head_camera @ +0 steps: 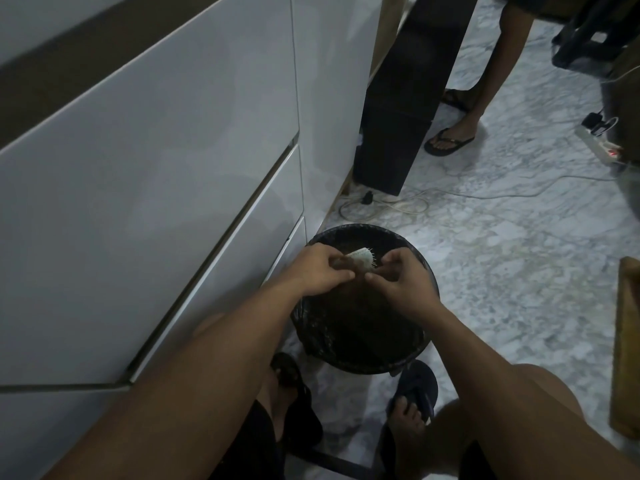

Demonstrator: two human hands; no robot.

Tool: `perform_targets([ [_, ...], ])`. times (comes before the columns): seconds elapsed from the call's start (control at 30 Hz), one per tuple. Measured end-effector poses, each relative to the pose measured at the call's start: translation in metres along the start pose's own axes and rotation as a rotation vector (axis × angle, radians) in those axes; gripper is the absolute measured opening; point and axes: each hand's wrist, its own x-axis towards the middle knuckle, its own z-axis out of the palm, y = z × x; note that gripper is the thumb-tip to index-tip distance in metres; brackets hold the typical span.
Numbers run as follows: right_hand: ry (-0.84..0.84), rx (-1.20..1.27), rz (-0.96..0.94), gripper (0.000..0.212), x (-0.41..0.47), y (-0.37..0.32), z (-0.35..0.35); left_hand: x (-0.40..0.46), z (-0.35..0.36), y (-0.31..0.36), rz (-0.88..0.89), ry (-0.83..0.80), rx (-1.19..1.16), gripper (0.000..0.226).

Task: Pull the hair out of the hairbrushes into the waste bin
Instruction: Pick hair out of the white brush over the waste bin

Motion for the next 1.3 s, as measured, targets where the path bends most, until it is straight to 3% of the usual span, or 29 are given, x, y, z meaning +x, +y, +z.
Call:
perform_targets([
  [0.23, -0.095, 0.096, 0.120, 0.041, 0.000, 0.003, 0.005, 0.000, 0.001, 0.002, 0.033, 0.011, -0.037, 0.033],
  [0.43, -0.173, -0.108, 0.054, 0.020, 0.001, 0.001, 0.000, 0.002, 0.002, -0.001, 0.009, 0.074, -0.043, 0.030],
  [0.57, 0.041, -0.301, 0.101, 0.021, 0.006, 0.007, -0.009, 0.009, -0.003, -0.011, -0.056, 0.171, 0.017, 0.030],
  [0.67, 0.191, -0.278, 0.177, 0.024, 0.010, 0.008, -0.024, 0.012, -0.011, -0.018, -0.124, 0.203, -0.057, 0.025],
  [0.77, 0.167, -0.276, 0.212, 0.023, 0.011, 0.014, -0.031, 0.012, -0.009, -0.019, -0.121, 0.159, -0.142, 0.018],
  [0.87, 0.026, -0.264, 0.200, 0.022, 0.009, 0.016, -0.025, 0.010, -0.002, -0.015, -0.063, 0.145, -0.084, 0.030],
  [1.03, -0.194, 0.175, 0.133, 0.074, 0.002, 0.001, -0.006, 0.003, 0.001, -0.005, 0.044, 0.118, -0.085, 0.029],
  [1.1, -0.224, 0.268, 0.136, 0.080, 0.001, -0.002, 0.001, 0.001, 0.002, -0.002, 0.077, 0.115, -0.112, 0.026],
  [1.17, -0.216, 0.255, 0.112, 0.061, 0.000, -0.005, 0.003, 0.000, 0.003, -0.001, 0.094, 0.122, -0.111, 0.025],
  [1.27, -0.183, 0.067, 0.038, 0.016, -0.002, -0.010, -0.001, 0.001, 0.002, -0.002, 0.087, 0.161, -0.069, 0.025],
  [1.3, -0.183, 0.021, 0.029, 0.014, -0.002, -0.009, -0.002, 0.002, 0.001, -0.003, 0.076, 0.185, -0.056, 0.024],
])
